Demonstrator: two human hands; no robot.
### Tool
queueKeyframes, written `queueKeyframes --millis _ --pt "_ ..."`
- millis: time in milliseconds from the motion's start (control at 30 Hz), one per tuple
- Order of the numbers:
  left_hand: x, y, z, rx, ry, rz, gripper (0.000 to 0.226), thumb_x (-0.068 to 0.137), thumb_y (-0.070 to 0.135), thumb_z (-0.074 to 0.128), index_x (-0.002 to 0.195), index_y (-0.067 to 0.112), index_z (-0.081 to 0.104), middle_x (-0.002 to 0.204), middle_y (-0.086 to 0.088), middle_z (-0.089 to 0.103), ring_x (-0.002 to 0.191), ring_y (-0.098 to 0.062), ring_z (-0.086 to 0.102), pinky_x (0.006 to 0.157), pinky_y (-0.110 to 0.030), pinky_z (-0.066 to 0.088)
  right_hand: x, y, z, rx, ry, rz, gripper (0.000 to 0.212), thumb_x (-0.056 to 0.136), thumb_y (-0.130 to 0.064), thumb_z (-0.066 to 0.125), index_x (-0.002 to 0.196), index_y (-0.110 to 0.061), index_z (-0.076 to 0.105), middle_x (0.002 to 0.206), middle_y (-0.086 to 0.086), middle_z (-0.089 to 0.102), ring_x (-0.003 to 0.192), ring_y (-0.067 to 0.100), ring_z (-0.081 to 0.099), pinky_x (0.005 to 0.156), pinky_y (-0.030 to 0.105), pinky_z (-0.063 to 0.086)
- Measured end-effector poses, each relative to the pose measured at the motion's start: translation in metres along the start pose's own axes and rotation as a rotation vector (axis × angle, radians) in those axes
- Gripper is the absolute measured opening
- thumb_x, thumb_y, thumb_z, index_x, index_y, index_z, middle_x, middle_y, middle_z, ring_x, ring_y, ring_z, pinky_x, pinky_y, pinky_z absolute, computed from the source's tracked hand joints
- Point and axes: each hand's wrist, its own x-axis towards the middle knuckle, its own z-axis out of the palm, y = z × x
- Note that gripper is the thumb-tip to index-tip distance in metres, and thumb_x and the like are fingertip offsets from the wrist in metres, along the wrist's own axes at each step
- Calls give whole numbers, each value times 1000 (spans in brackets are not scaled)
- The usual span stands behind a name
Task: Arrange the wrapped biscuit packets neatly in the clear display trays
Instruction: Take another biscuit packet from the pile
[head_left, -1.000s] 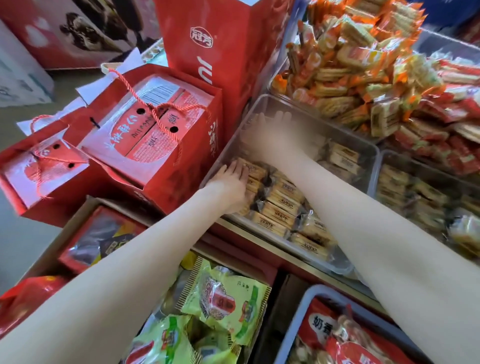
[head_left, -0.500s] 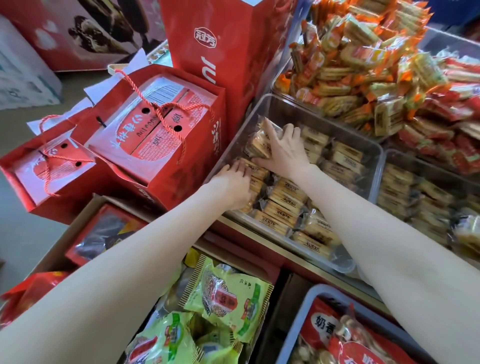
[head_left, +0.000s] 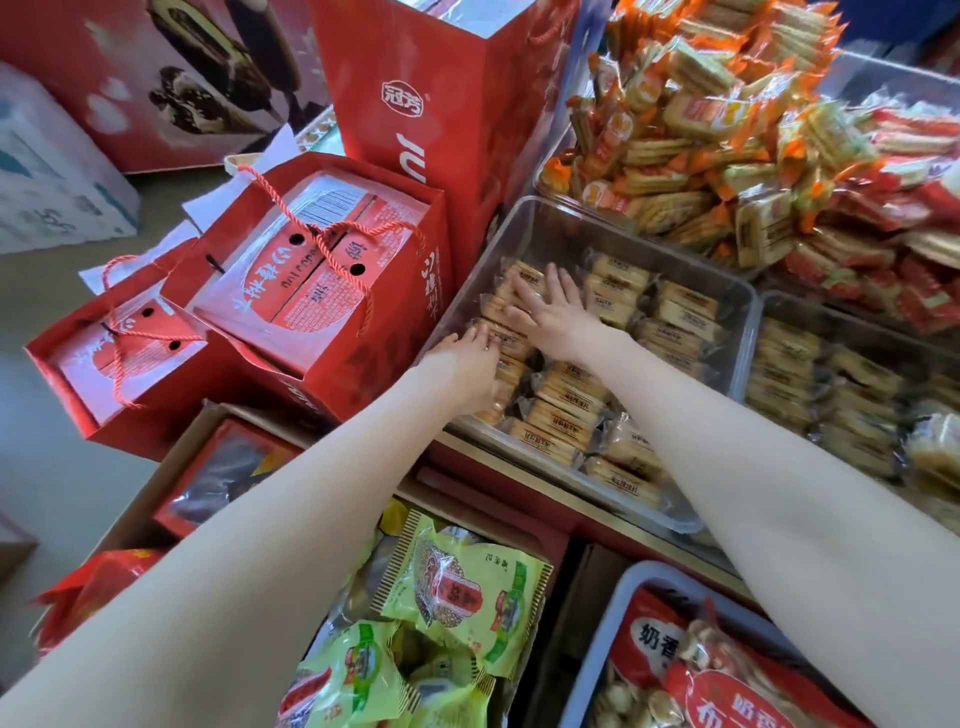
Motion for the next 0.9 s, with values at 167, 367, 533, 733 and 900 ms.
queueKeyframes --millis 167,367,533,733,900 --pt "-5 25 -10 44 318 2 35 94 20 44 125 6 51 132 -11 52 123 -26 46 106 -37 31 -62 59 -11 116 278 74 49 104 -35 22 149 -18 26 157 12 18 145 29 8 117 46 5" --pt "1 120 -39 -9 377 194 40 93 11 44 132 5 45 135 -13 48 122 -30 46 102 -39 37 -143 147 -16 161 545 237 40 97 -11 41 136 -3 45 145 20 37 136 34 29 113 41 21" --pt "8 188 -36 79 298 301 37 92 12 43 128 6 45 129 -12 50 115 -29 49 91 -37 41 -202 217 -9 160 475 566 57 90 4 44 144 -8 33 154 17 20 143 30 15 117 39 15" --pt "1 189 -21 189 224 214 37 95 22 45 130 10 48 133 -8 47 118 -28 45 94 -38 40 -228 255 4 64 266 687 72 89 0 51 149 -16 15 149 23 24 138 38 18 109 48 26" --pt "-2 166 -16 169 200 133 39 94 19 42 132 10 46 137 -8 45 122 -28 43 100 -38 36 -203 226 -21 46 440 549 52 83 -29 66 126 -12 43 125 16 50 120 36 35 98 43 32"
